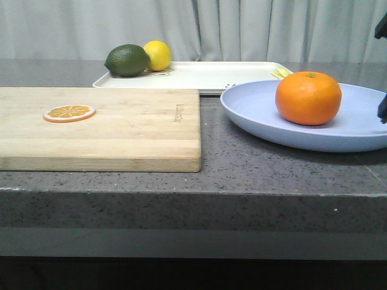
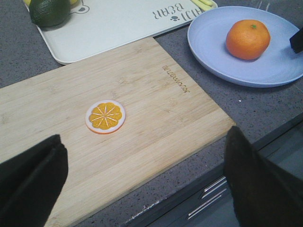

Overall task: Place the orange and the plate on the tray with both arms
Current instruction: 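Move the right gripper to the plate rim nearest it and grip it, then lift the plate by its rim with the right gripper toward the tray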

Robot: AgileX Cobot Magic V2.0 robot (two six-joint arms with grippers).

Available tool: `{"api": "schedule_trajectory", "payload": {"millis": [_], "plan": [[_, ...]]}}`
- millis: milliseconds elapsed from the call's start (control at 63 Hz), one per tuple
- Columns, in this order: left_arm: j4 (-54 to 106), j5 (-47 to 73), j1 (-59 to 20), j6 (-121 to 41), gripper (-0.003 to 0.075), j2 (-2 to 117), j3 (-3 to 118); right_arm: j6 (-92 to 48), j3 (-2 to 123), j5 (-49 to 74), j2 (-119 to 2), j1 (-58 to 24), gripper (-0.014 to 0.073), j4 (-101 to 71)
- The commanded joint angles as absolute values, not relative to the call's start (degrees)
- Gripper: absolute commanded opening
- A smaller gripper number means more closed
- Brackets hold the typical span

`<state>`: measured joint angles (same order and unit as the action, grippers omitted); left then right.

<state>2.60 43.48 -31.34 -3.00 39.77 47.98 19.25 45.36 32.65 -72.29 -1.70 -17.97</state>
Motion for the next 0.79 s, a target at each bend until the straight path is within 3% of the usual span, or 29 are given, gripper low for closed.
{"api": "schedule_trajectory", "payload": {"millis": [0,206,476,777], "plan": [[3.2,39.1,-31.4,-2.5,0.065,39.7,49.4,19.3,47.4,28.8,-72.3,-1.4,0.0383,-22.5],[3.2,39.1,-31.4,-2.5,0.0644,39.7,49.4,19.3,47.4,29.9,-74.1,-1.4,0.0367,-23.1],[3.2,39.1,-31.4,-2.5,0.0636,39.7,49.4,19.3,47.4,30.5,-74.2,-1.4,0.0108,-23.4],[3.2,39.1,-31.4,-2.5,0.0636,39.7,49.4,19.3,47.4,30.5,-74.2,-1.4,-0.0053,-24.3]]}}
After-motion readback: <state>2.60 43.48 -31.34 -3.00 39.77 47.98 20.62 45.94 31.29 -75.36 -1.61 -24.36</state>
